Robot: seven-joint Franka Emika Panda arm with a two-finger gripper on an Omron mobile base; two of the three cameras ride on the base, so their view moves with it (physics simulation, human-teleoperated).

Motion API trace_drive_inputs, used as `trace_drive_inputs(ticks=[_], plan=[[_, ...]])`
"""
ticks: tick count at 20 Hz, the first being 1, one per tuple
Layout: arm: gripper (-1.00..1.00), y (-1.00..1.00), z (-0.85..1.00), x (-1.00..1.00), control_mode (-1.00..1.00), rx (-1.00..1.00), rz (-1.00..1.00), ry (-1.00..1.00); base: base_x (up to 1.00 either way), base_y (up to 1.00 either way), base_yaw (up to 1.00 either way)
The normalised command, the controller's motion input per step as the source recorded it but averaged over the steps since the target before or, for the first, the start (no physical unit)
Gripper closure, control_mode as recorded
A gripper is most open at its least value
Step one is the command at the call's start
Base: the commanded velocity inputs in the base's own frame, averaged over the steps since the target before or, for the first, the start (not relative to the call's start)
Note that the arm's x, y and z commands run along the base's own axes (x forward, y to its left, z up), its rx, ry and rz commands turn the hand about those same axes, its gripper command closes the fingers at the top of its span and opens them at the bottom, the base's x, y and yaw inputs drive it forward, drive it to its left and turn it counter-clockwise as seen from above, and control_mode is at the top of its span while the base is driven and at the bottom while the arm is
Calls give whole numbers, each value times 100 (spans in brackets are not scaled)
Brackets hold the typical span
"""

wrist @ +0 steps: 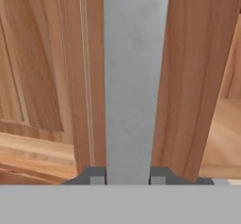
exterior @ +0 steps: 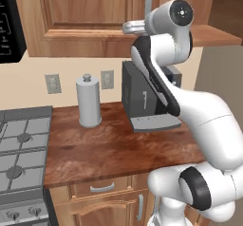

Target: Open the cabinet. Pick the sponge and place it next to the sink. Then close the cabinet.

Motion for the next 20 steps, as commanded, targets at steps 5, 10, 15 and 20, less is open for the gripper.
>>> trace_drive_inputs(ticks=[5, 10, 15, 20], plan=[[100, 23, 0, -65, -100, 0, 0, 0, 0, 0, 0], [100, 27, 0, -67, -100, 0, 0, 0, 0, 0, 0], [100, 23, 0, -70, -100, 0, 0, 0, 0, 0, 0], [100, 20, 3, -80, -100, 0, 0, 0, 0, 0, 0]])
